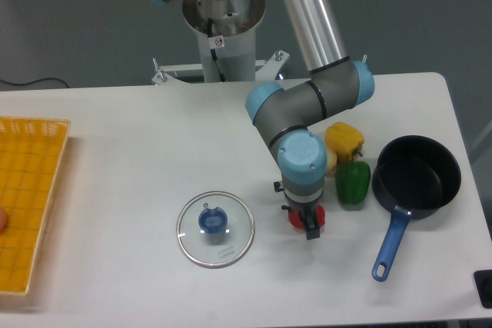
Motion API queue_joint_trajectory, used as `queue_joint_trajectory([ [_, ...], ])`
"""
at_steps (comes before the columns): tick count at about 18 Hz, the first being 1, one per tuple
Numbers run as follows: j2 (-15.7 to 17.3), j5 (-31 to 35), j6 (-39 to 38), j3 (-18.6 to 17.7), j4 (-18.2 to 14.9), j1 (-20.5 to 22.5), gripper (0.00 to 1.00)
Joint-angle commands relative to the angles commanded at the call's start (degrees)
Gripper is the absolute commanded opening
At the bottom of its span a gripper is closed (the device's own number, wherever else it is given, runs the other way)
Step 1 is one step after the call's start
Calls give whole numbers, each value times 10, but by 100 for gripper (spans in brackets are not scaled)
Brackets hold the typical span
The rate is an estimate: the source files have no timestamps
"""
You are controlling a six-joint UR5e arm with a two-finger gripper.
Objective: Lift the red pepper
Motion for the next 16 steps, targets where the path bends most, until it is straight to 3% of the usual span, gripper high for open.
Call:
queue_joint_trajectory([
  [4,1,-1,-1,0,1,0,54],
  [7,3,-1,-2,0,1,1,40],
  [12,9,-1,-4,0,-1,4,36],
  [16,35,-6,-7,-2,-10,9,36],
])
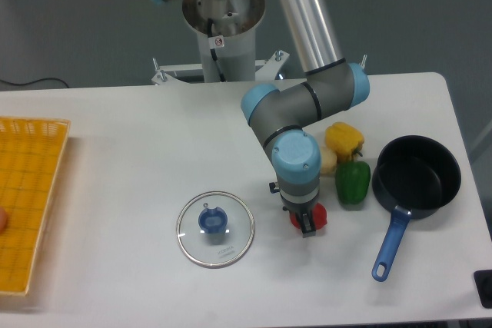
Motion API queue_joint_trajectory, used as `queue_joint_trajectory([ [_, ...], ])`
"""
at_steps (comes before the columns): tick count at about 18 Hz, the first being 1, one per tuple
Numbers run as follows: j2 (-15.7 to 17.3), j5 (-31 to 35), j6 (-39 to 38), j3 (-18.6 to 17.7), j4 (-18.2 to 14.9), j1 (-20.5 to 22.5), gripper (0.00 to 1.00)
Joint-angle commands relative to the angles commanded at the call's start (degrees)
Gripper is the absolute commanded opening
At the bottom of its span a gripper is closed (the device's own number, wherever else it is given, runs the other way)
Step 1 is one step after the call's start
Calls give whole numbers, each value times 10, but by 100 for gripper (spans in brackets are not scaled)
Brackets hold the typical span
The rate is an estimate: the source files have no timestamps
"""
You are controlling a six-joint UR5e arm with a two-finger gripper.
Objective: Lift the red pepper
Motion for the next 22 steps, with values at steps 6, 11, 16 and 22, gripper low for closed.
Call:
queue_joint_trajectory([
  [6,39,-9,-118,8,-52,-2,36],
  [11,55,-17,-161,60,-149,-2,36],
  [16,59,-17,-164,84,-185,-1,36],
  [22,58,-18,-164,85,-185,-1,36],
])
